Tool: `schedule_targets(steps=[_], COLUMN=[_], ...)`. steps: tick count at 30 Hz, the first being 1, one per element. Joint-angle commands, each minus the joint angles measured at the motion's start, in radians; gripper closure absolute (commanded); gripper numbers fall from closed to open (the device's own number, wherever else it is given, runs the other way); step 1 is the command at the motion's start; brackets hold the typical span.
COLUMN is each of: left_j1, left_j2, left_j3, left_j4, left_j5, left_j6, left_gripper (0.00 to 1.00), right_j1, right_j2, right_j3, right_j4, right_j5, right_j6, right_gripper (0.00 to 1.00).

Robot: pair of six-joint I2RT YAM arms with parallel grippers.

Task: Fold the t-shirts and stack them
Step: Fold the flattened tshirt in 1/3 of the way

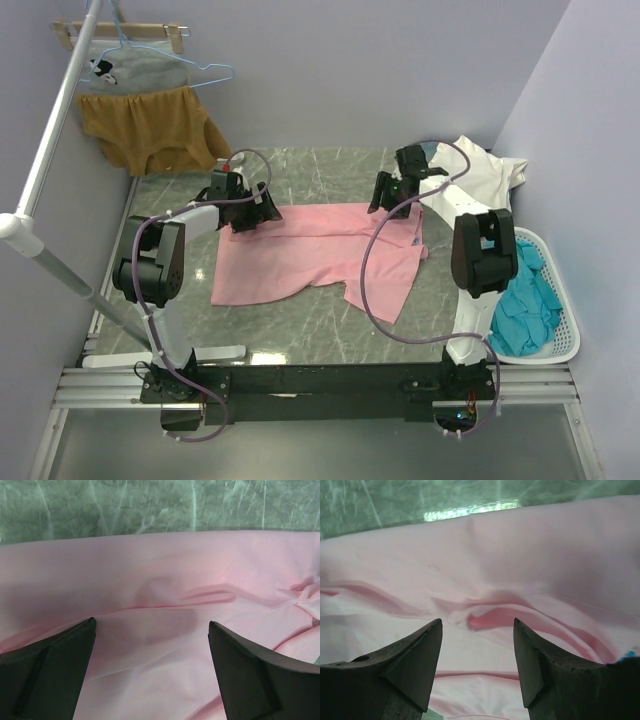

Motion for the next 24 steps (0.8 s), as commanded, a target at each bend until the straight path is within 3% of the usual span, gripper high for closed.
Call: schedule_targets(steps=[1, 5, 10, 14, 15, 18, 24], left_j1=[-0.004, -0.004, -0.004, -0.004, -0.004, -0.004, -0.004], left_j2=[0.009, 0.009, 0.005, 0.003, 0.0, -0.001, 0.0], left_j3=[0.021, 0.015, 0.018, 0.017, 0.015, 0.018, 0.021], left_j4=[0.009, 0.008, 0.005, 0.005, 0.005, 0.0, -0.009], left_j5=[0.017, 0.015, 0.009, 0.005, 0.003, -0.003, -0.008], left_j6=[0.008, 0.008, 0.014, 0.014, 0.017, 0.019, 0.026], left_gripper=[0.01, 0.01, 0.01, 0.01, 0.01, 0.01, 0.01], right_j1=[0.048, 0.076, 0.088, 0.099, 0.1, 0.113, 0.16], right_j2=[0.052, 0.077, 0.089, 0.072, 0.066, 0.03, -0.064], right_j3=[0.085, 0.103, 0.105, 0.099, 0.091, 0.071, -0.004], right_j4=[-0.07, -0.1, -0.109, -0.107, -0.107, -0.106, -0.12], right_j5=[0.029, 0.094, 0.16, 0.184, 0.187, 0.203, 0.195], right_j6=[-0.035, -0.043, -0.052, -0.057, -0.058, -0.066, -0.055], right_gripper=[0.35, 0.38, 0.53, 0.73, 0.83, 0.94, 0.97])
